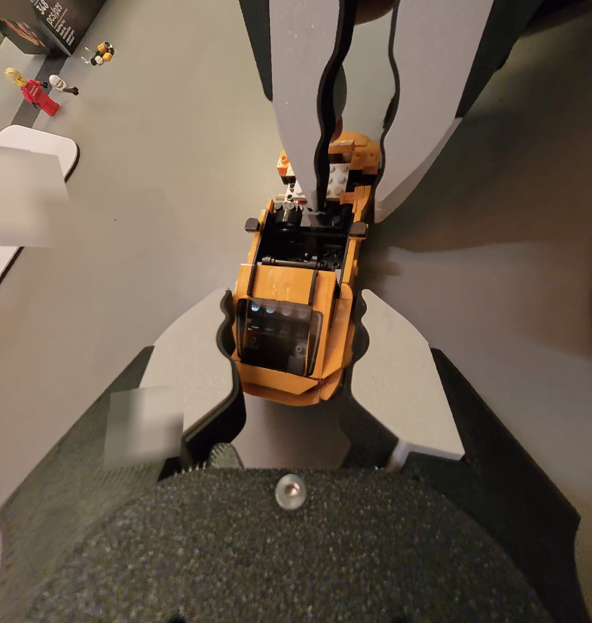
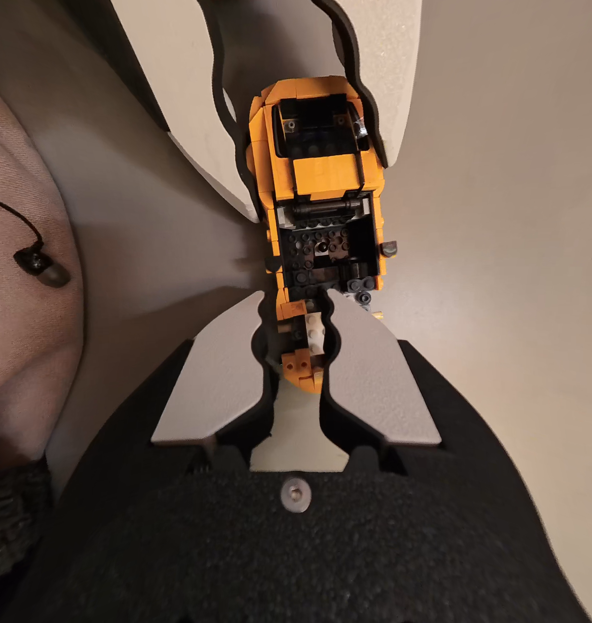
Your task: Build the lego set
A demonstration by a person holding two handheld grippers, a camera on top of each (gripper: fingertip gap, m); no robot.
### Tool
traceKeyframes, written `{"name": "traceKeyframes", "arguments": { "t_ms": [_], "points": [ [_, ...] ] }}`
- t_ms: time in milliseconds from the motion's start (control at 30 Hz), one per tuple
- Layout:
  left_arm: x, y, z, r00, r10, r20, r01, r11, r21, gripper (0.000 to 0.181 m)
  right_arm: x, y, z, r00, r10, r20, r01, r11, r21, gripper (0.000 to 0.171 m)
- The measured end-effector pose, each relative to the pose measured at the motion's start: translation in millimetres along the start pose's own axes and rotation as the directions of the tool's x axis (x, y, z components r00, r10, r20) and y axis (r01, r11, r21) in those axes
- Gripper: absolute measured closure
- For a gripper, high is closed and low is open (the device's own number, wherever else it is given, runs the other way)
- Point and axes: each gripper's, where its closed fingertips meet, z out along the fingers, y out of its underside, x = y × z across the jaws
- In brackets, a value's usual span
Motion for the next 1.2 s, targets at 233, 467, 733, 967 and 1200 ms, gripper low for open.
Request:
{"name": "traceKeyframes", "arguments": {
  "t_ms": [233, 467, 733, 967, 1200],
  "points": [
    [0.7, -0.4, -0.1, 1.0, 0.003, 0.005, -0.003, 1.0, 0.0, 0.113, 2.0, -0.3, -2.9, 0.999, -0.027, 0.027, 0.026, 1.0, 0.016, 0.142],
    [2.8, 0.6, -1.9, 0.996, -0.043, 0.074, 0.046, 0.998, -0.043, 0.113, 1.4, -1.5, -1.2, 0.999, -0.017, 0.031, 0.018, 1.0, -0.005, 0.149],
    [4.9, 1.2, -3.8, 0.989, -0.072, 0.13, 0.08, 0.995, -0.057, 0.113, 2.5, -2.2, -0.5, 0.995, 0.07, -0.066, -0.069, 0.997, 0.014, 0.15],
    [5.3, 0.8, -4.1, 0.989, -0.079, 0.123, 0.085, 0.995, -0.047, 0.113, 1.9, -3.5, -0.1, 0.995, 0.061, -0.079, -0.058, 0.997, 0.045, 0.15],
    [5.2, 0.1, -3.7, 0.99, -0.081, 0.114, 0.085, 0.996, -0.034, 0.113, 1.6, -4.5, -2.6, 0.999, -0.036, -0.003, 0.036, 0.999, 0.031, 0.145]
  ]
}}
